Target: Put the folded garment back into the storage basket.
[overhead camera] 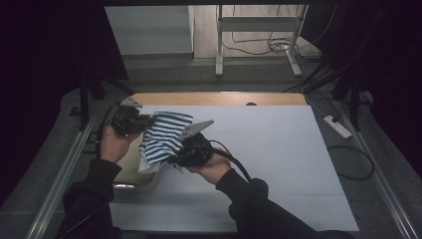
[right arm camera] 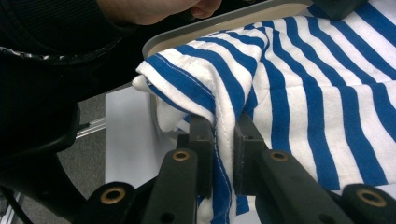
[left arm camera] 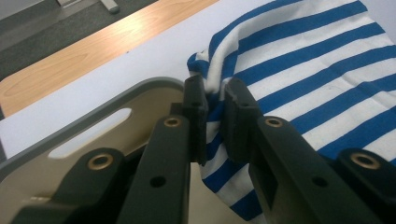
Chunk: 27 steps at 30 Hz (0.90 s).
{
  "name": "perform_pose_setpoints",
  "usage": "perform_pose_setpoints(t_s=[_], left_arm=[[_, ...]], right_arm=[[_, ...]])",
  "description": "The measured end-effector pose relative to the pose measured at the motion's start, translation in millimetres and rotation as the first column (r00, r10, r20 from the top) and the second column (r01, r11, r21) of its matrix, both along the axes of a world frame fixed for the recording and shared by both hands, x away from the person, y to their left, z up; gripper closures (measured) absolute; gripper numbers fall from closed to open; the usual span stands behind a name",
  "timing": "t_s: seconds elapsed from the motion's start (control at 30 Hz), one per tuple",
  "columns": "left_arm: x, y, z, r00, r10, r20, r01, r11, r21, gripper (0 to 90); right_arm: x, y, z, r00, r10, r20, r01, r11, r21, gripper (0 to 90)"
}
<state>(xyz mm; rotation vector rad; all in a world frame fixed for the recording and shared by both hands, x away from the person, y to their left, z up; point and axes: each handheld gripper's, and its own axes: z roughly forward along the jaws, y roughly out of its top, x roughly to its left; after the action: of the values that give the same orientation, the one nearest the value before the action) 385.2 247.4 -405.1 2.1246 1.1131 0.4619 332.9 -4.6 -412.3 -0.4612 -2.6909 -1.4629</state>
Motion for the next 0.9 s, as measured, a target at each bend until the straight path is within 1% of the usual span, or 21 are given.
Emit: perform_pose_setpoints(t_s=[0.3,0.57,0.9], left_arm=[[-1.8,16.5,-3.8,0.9998,0.021,-0.004,-0.021,0.9998,-0.002,80.7],[-2.9,29.7,-7.3,0.9991,0.038,-0.015,-0.038,0.9993,0.000,80.7],[-3.8,44.6,-9.3,0.9977,0.063,-0.023,-0.063,0.9979,0.015,80.7]], right_arm=[[1.4,15.9,-3.3,1.0000,0.005,-0.008,-0.005,1.000,0.005,80.7],[1.5,30.4,-7.6,0.9998,0.012,-0.013,-0.012,1.000,-0.004,80.7],[2.2,49.9,-9.6,0.9996,0.023,-0.013,-0.024,1.000,-0.015,80.6]])
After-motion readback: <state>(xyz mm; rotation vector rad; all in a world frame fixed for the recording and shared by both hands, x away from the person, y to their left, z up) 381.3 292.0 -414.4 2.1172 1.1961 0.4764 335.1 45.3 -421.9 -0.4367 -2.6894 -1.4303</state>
